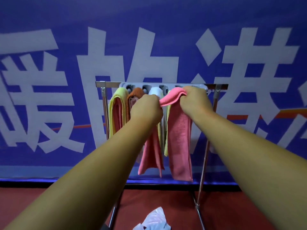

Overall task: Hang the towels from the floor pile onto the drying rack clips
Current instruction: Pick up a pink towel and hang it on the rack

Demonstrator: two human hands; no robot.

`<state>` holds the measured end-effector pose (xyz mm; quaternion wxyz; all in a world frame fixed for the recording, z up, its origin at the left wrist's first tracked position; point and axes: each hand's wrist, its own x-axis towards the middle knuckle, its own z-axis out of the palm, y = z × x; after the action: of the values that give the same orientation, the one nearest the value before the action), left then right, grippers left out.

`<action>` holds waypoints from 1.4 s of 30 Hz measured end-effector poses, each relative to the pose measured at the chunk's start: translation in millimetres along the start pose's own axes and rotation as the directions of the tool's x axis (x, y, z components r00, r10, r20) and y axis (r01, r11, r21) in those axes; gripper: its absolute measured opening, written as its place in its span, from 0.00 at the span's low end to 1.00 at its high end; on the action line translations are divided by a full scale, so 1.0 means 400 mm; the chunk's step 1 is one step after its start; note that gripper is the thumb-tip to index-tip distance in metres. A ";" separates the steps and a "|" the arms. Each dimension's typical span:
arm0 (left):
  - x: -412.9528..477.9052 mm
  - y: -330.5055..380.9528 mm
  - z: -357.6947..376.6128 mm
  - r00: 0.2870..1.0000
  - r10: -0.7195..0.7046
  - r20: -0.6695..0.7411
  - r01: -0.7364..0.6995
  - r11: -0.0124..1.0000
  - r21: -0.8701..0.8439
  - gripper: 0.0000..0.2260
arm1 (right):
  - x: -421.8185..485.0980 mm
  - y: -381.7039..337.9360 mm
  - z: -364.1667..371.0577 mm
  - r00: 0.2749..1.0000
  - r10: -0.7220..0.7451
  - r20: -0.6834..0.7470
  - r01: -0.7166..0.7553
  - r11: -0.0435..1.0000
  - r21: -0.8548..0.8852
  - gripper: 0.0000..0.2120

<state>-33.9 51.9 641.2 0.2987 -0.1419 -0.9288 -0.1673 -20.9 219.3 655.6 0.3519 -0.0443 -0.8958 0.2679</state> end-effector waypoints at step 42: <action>0.313 0.064 0.171 0.660 -0.404 0.633 0.319 0.914 0.251 0.12 | 0.225 0.146 0.117 0.960 -0.210 0.186 0.279 0.778 -0.563 0.11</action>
<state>-157.1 122.7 670.2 -0.0888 0.0130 -0.9903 -0.1058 -125.2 272.2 651.7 0.3019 -0.0183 -0.9509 -0.0657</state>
